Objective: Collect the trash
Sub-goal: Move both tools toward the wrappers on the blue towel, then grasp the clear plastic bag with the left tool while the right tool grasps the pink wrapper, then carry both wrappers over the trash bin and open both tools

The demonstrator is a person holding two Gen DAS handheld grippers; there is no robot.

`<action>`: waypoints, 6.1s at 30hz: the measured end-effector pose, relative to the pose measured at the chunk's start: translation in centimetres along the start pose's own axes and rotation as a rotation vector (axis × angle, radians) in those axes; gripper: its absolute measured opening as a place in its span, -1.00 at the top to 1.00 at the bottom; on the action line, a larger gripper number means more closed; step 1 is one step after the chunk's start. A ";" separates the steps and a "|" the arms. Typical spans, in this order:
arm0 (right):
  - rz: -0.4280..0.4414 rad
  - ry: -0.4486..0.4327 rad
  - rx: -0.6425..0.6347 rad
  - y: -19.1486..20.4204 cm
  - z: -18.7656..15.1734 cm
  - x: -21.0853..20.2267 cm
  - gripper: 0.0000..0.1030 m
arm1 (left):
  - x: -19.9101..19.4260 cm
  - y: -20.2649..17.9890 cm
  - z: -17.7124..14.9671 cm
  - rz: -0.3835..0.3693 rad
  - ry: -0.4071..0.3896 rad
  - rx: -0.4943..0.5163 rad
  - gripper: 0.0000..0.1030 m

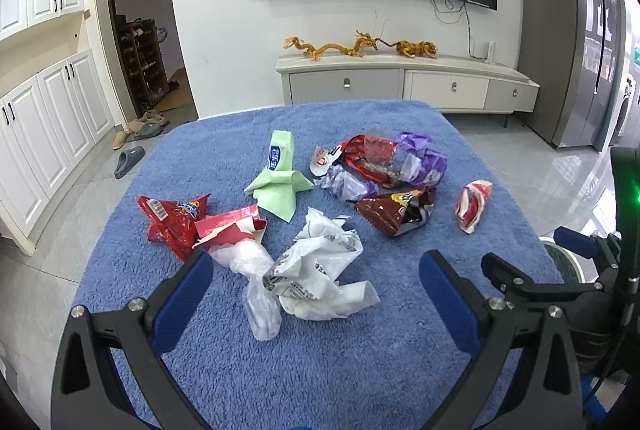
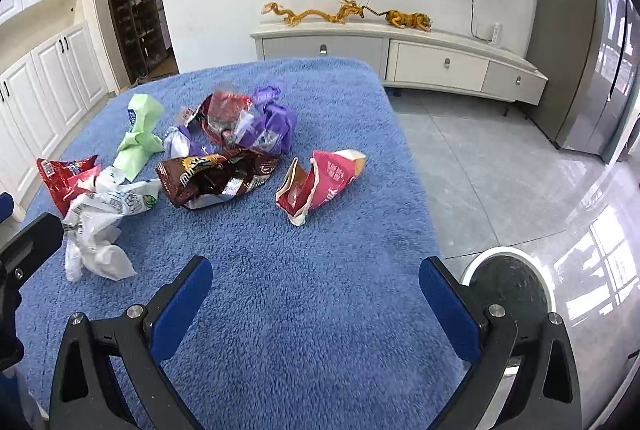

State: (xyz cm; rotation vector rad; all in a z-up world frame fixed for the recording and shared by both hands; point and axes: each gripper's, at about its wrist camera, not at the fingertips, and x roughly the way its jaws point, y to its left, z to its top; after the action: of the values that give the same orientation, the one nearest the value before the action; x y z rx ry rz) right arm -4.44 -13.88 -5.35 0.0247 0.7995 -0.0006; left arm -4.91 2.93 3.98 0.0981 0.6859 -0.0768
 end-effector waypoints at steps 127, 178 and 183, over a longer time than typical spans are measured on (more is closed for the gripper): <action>0.139 0.023 0.069 -2.8 5.7 6.6 -0.78 | 9.7 10.7 -1.2 -0.152 0.223 -0.205 -0.25; -0.070 -0.119 0.287 -22.4 -2.6 -5.6 0.28 | 1.1 -23.9 7.5 -0.638 0.101 0.300 0.51; -0.092 -0.030 0.368 -27.2 -5.0 -1.7 0.28 | 4.5 -31.5 6.6 -0.686 0.189 0.371 0.46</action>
State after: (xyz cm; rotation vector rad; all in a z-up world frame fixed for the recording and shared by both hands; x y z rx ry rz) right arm -9.47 -41.02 -8.24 0.3356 0.7617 -0.2345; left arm -0.55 -29.23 4.20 0.2244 0.8646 -0.8633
